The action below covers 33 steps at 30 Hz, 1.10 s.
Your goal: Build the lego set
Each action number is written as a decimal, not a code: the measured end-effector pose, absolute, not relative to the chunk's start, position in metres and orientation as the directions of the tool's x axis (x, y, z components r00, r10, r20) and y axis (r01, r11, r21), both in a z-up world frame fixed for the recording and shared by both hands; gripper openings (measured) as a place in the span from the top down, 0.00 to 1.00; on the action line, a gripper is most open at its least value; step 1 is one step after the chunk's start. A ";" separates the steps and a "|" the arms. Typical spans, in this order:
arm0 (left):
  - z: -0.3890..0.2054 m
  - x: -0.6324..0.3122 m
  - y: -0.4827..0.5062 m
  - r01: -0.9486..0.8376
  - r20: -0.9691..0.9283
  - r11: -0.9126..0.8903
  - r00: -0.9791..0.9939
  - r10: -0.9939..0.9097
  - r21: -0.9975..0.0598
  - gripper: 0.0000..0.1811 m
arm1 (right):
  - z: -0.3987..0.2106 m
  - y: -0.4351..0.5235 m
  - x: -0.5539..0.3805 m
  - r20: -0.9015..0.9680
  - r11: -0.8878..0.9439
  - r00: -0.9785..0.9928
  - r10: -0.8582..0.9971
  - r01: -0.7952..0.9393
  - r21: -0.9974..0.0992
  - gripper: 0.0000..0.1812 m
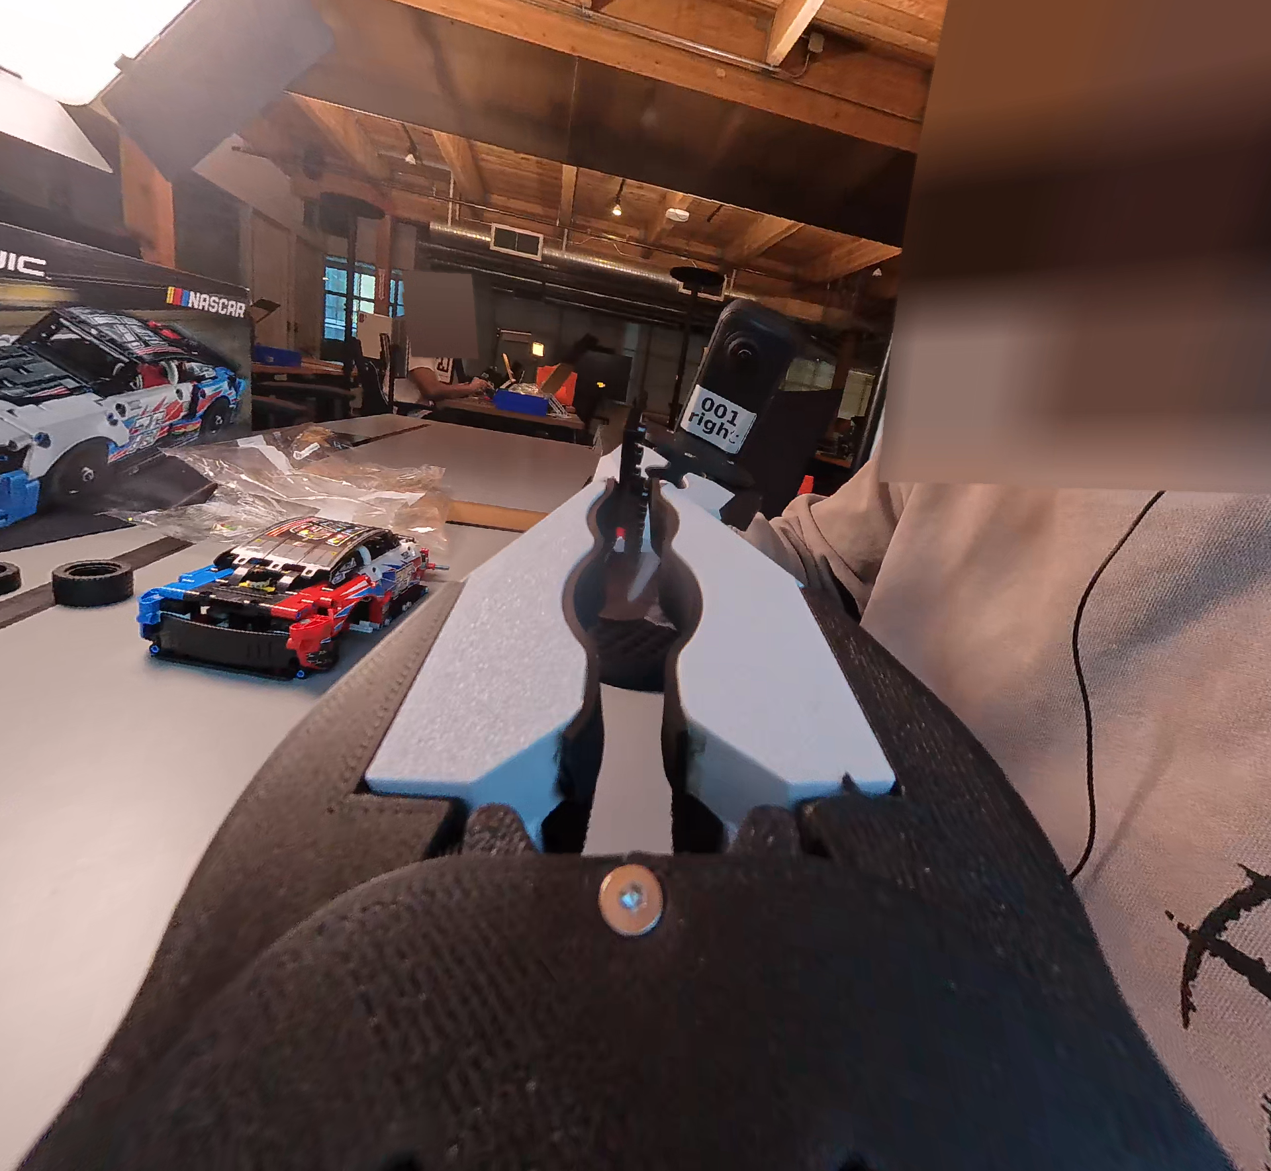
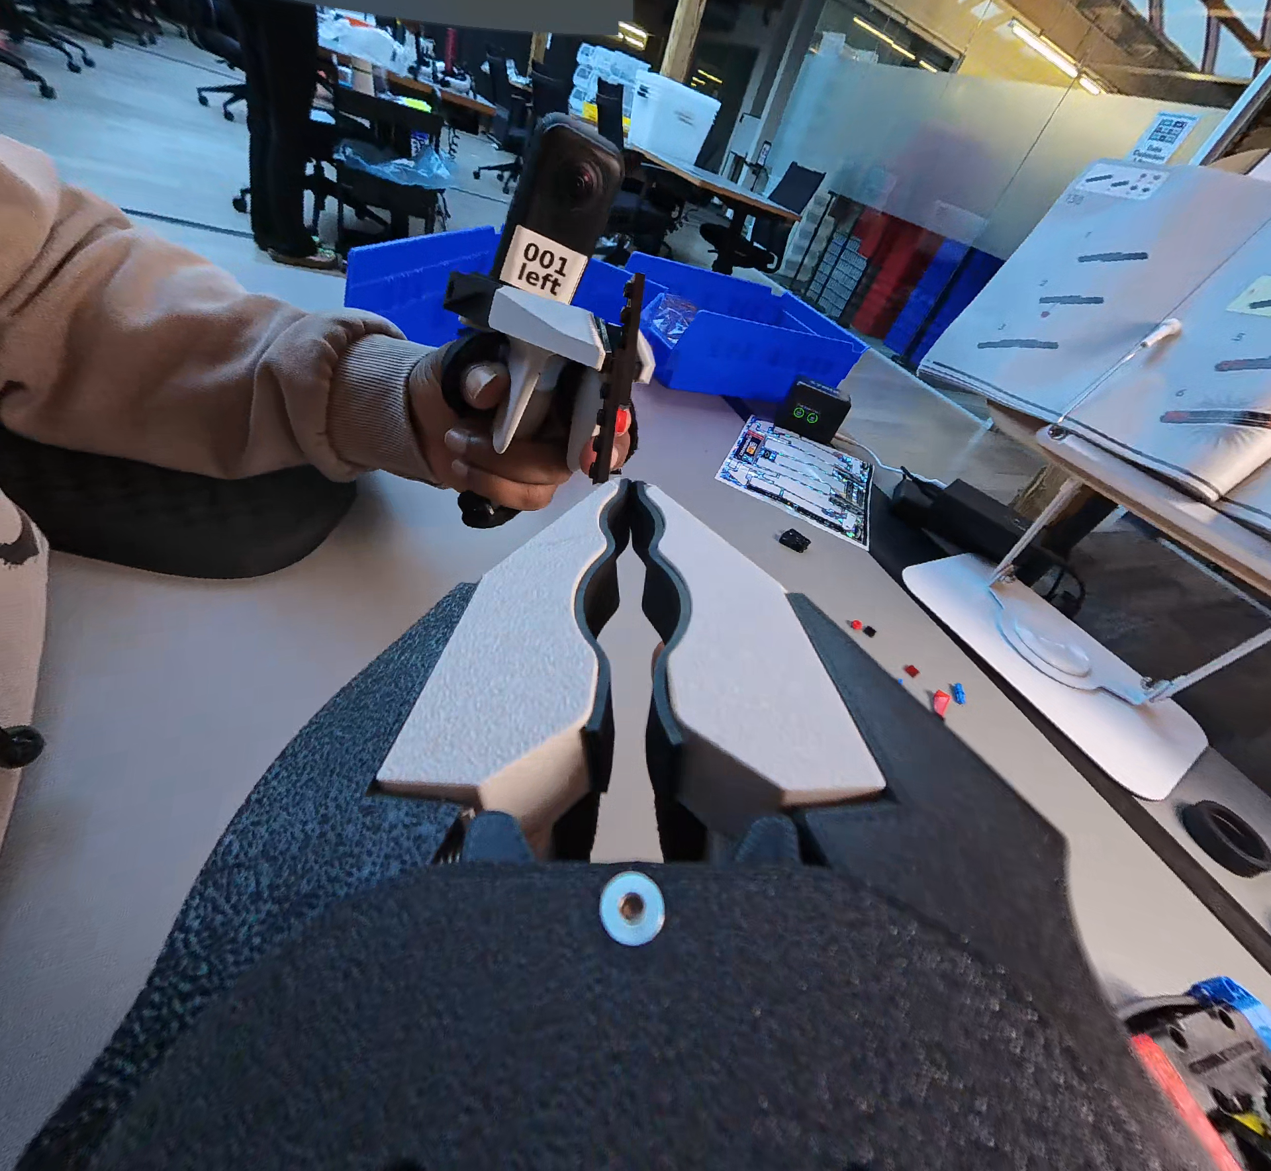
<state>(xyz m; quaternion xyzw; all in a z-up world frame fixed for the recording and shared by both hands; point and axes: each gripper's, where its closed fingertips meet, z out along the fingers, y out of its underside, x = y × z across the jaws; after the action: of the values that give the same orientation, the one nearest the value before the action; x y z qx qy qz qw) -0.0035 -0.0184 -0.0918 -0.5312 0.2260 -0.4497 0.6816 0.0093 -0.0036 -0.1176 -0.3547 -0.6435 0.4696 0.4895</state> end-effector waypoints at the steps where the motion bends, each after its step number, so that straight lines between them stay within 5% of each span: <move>1: -0.092 -0.005 -0.018 0.376 0.174 0.029 0.495 -0.851 -0.926 0.97 | -0.119 -0.003 0.008 0.296 0.308 -0.270 0.916 0.000 -0.951 1.00; 18: -0.101 -0.013 -0.014 0.394 0.202 0.024 0.521 -0.829 -0.919 0.97 | -0.133 0.004 -0.004 0.147 0.163 -0.305 0.941 0.029 -0.986 1.00; 21: -0.101 -0.011 -0.015 0.408 0.200 0.033 0.514 -0.835 -0.912 0.97 | -0.136 -0.002 -0.006 0.082 0.106 -0.348 0.934 0.053 -0.993 0.85; 23: -0.102 -0.008 -0.016 0.410 0.193 0.036 0.502 -0.843 -0.911 0.97 | -0.136 -0.006 -0.007 0.075 0.097 -0.358 0.931 0.042 -0.994 0.86; 29: -0.107 -0.006 -0.018 0.364 0.158 0.047 0.513 -0.844 -0.930 0.97 | -0.132 -0.011 -0.003 0.223 0.237 -0.359 0.907 -0.004 -0.971 0.99; 33: -0.124 -0.009 -0.010 0.274 0.173 -0.014 0.568 -0.805 -0.962 0.95 | -0.142 0.007 0.000 0.609 0.623 -0.212 0.765 0.000 -0.782 0.99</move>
<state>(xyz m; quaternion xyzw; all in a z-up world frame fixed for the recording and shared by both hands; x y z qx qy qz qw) -0.0094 -0.0098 -0.1237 -0.5852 0.2268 -0.4056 0.6645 -0.0003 0.0069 -0.1420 -0.2726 -0.7010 0.3382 0.5656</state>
